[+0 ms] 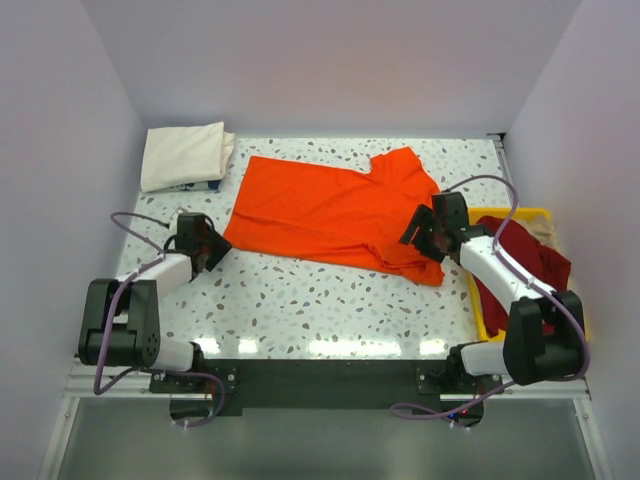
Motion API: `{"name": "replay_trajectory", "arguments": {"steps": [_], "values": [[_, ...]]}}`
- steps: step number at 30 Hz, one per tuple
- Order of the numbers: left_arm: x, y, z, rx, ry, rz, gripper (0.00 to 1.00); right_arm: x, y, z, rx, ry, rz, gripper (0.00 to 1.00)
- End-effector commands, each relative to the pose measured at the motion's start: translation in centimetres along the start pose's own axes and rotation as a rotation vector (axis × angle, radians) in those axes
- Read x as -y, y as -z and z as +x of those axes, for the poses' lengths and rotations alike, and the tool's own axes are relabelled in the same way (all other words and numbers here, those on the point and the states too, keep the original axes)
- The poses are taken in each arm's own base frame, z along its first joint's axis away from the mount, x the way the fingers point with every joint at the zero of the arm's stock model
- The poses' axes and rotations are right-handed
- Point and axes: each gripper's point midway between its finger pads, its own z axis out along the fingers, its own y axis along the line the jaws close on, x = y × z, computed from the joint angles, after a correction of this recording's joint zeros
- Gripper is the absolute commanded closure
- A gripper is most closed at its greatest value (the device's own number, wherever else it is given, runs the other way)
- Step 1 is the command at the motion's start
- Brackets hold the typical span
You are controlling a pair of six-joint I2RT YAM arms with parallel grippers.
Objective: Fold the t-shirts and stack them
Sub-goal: Fold the tshirt
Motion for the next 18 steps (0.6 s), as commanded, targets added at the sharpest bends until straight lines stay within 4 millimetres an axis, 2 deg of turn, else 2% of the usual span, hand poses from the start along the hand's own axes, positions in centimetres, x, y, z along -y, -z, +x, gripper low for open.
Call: {"name": "replay_trajectory", "arguments": {"steps": [1, 5, 9, 11, 12, 14, 15, 16, 18], "values": [[1.8, -0.8, -0.7, 0.057, 0.039, 0.079, 0.49, -0.2, 0.4, -0.3, 0.044, -0.008, -0.014, 0.32], [2.9, -1.8, -1.2, 0.081, 0.057, 0.130, 0.47, 0.3, 0.6, 0.1, 0.048, -0.004, -0.004, 0.32], [2.6, -3.1, -1.3, 0.086, 0.054, 0.101, 0.51, 1.0, 0.5, 0.9, 0.037, -0.002, 0.006, 0.32], [2.3, -3.3, -1.3, 0.087, 0.054, 0.088, 0.59, 1.2, 0.5, 1.1, 0.033, -0.001, 0.012, 0.32], [2.0, -3.5, -1.4, 0.094, 0.053, 0.073, 0.68, 1.2, 0.5, 1.2, 0.029, -0.001, 0.009, 0.32], [1.3, -3.5, -1.3, 0.096, 0.052, 0.046, 0.79, 1.2, 0.5, 1.3, 0.021, 0.005, 0.011, 0.32], [1.0, -3.5, -1.5, 0.107, 0.053, 0.028, 0.94, 1.3, 0.4, 1.4, 0.017, 0.010, 0.014, 0.32], [0.8, -3.4, -1.5, 0.110, 0.052, 0.016, 1.00, 1.3, 0.4, 1.5, 0.013, 0.011, 0.017, 0.32], [-0.1, -2.9, -1.7, 0.119, 0.056, -0.037, 1.00, 1.2, 0.5, 1.7, 0.007, 0.022, 0.014, 0.32]]}}
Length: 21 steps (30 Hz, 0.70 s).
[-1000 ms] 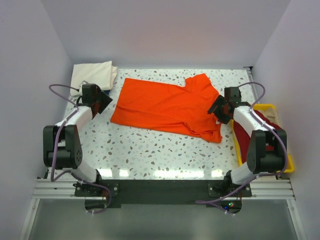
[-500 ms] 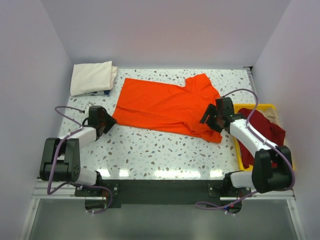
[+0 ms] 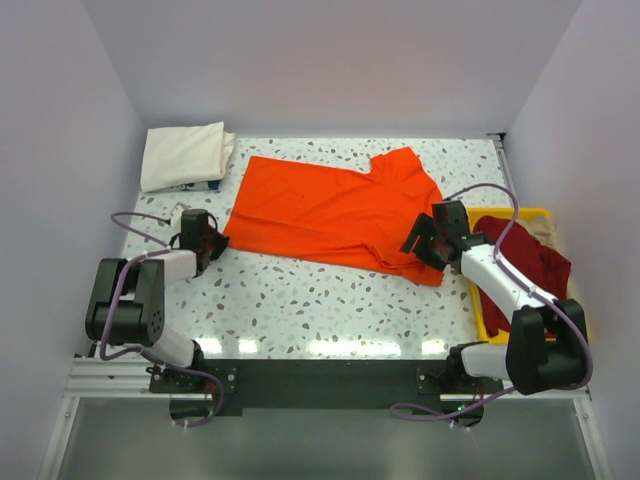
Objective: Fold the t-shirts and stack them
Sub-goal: Fold the tshirt
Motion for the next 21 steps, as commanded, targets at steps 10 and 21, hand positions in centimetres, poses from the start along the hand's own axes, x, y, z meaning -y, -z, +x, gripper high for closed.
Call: {"name": "replay_trajectory", "arguments": {"steps": [10, 21], "values": [[-8.5, 5.6, -2.5, 0.130, 0.051, -0.270, 1.00, -1.0, 1.1, 0.4, 0.011, 0.049, -0.008, 0.31], [-9.8, 7.4, -3.1, 0.152, 0.059, -0.259, 1.00, 2.5, 1.9, 4.8, -0.034, -0.009, 0.055, 0.38]]}}
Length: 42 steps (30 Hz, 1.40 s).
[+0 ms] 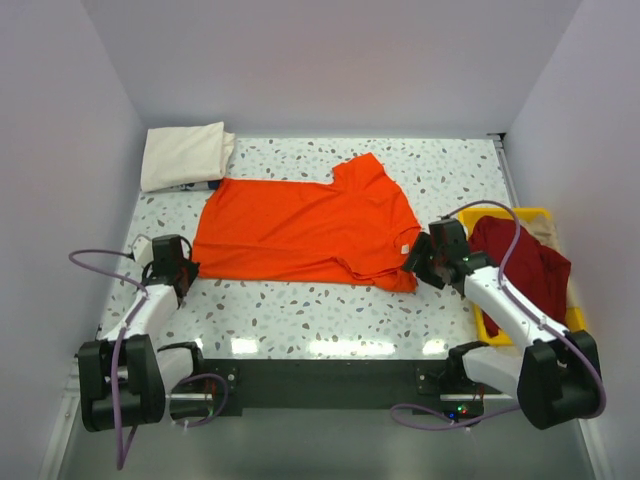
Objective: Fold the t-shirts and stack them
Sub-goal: Fold the tshirt
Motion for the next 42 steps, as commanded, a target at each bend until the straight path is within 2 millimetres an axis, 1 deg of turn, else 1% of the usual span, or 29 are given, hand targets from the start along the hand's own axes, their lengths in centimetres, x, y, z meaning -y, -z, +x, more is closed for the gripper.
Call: {"name": "replay_trajectory", "arguments": {"steps": [1, 2, 6, 10, 12, 13, 14, 16, 20, 22, 24, 25, 26, 27, 28, 29, 30, 32, 34, 36, 41, 42], "values": [[0.2, -0.1, -0.2, 0.002, -0.025, 0.013, 1.00, 1.3, -0.3, 1.5, -0.035, -0.029, 0.045, 0.39], [0.2, -0.1, -0.1, -0.003, -0.032, 0.012, 1.00, 1.7, -0.5, 1.8, -0.039, -0.029, 0.054, 0.39], [0.5, -0.1, 0.0, -0.011, -0.038, 0.029, 1.00, 2.3, -0.4, 2.6, -0.037, -0.046, 0.056, 0.40], [0.7, -0.2, 0.1, -0.014, -0.042, 0.041, 1.00, 2.2, -0.1, 3.0, -0.034, -0.071, 0.027, 0.41], [0.8, -0.1, 0.0, -0.010, -0.041, 0.047, 1.00, 2.2, -0.2, 3.4, -0.037, -0.081, 0.020, 0.46], [0.8, -0.1, 0.0, -0.010, -0.042, 0.048, 1.00, 2.0, -0.2, 3.6, -0.042, -0.083, 0.008, 0.54], [0.9, -0.1, 0.0, -0.011, -0.041, 0.052, 1.00, 1.9, -0.4, 3.7, -0.043, -0.086, -0.002, 0.56], [1.0, -0.1, -0.1, -0.011, -0.043, 0.054, 1.00, 1.6, -0.6, 4.1, -0.047, -0.086, -0.009, 0.56], [1.0, -0.1, 0.0, -0.013, -0.043, 0.056, 1.00, 1.1, -1.4, 3.8, -0.032, -0.089, -0.019, 0.56], [1.0, -0.1, 0.0, -0.014, -0.044, 0.055, 1.00, 1.0, -1.8, 3.9, -0.041, -0.089, -0.013, 0.56], [0.9, -0.1, 0.1, -0.016, -0.047, 0.051, 1.00, 1.0, -2.0, 3.6, -0.031, -0.090, -0.002, 0.56], [0.8, -0.1, 0.1, -0.017, -0.047, 0.050, 1.00, 1.0, -2.1, 3.4, -0.021, -0.091, -0.001, 0.58], [0.7, -0.2, 0.2, -0.020, -0.048, 0.046, 1.00, 1.1, -2.1, 3.2, -0.014, -0.090, 0.004, 0.65], [0.7, -0.2, 0.2, -0.019, -0.048, 0.045, 1.00, 1.4, -2.1, 2.7, 0.004, -0.081, 0.028, 0.73], [0.6, -0.2, 0.2, -0.019, -0.049, 0.040, 1.00, 1.6, -2.1, 2.5, 0.010, -0.075, 0.047, 0.86], [0.5, -0.2, 0.1, -0.014, -0.050, 0.034, 1.00, 2.1, -1.9, 2.6, 0.004, -0.061, 0.075, 0.91], [0.3, -0.1, 0.1, -0.014, -0.050, 0.025, 1.00, 2.3, -1.6, 2.0, 0.019, -0.044, 0.096, 0.99], [0.1, 0.0, -0.2, -0.002, -0.050, 0.013, 1.00, 3.1, -0.8, 1.4, 0.027, -0.019, 0.153, 1.00], [-0.3, 0.1, -0.2, 0.000, -0.052, -0.005, 1.00, 3.6, 0.0, 1.0, 0.041, 0.009, 0.173, 1.00], [-0.6, 0.3, -0.3, 0.001, -0.054, -0.021, 1.00, 3.7, 0.6, 0.8, 0.048, 0.024, 0.176, 1.00], [-1.2, 1.0, -0.6, 0.017, -0.056, -0.040, 1.00, 4.8, 1.8, 1.4, 0.034, 0.038, 0.195, 1.00], [-1.6, 1.2, -0.6, 0.016, -0.060, -0.058, 1.00, 5.1, 1.9, 1.5, 0.031, 0.038, 0.199, 1.00]]}}
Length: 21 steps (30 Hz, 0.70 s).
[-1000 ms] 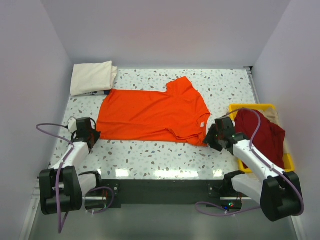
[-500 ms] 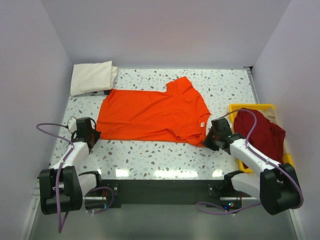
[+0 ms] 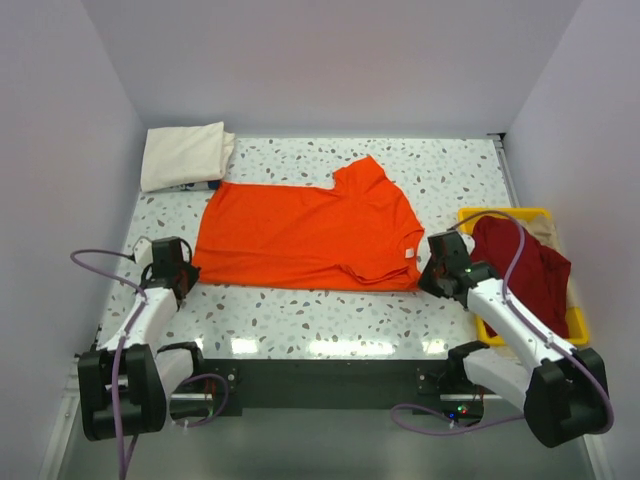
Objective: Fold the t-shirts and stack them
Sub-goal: Fold the tshirt
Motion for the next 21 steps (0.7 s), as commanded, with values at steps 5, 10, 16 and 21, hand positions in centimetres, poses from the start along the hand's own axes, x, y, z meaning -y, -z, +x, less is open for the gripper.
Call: {"name": "replay_trajectory", "arguments": {"steps": [5, 10, 16, 21], "values": [[-1.6, 1.1, -1.4, 0.061, -0.014, -0.072, 1.00, 2.0, 1.7, 0.4, -0.011, 0.009, 0.048, 1.00], [-2.0, 1.5, -1.1, 0.051, -0.015, -0.080, 1.00, 2.4, 2.1, 1.5, -0.048, -0.018, 0.035, 0.94], [-1.7, 1.5, -0.9, 0.035, -0.021, -0.061, 0.61, 2.8, 2.3, 2.2, -0.053, -0.032, 0.031, 0.71], [0.0, 2.6, -2.3, 0.064, -0.023, -0.002, 0.37, 1.9, 2.9, 1.1, -0.031, -0.010, -0.005, 0.60]]}}
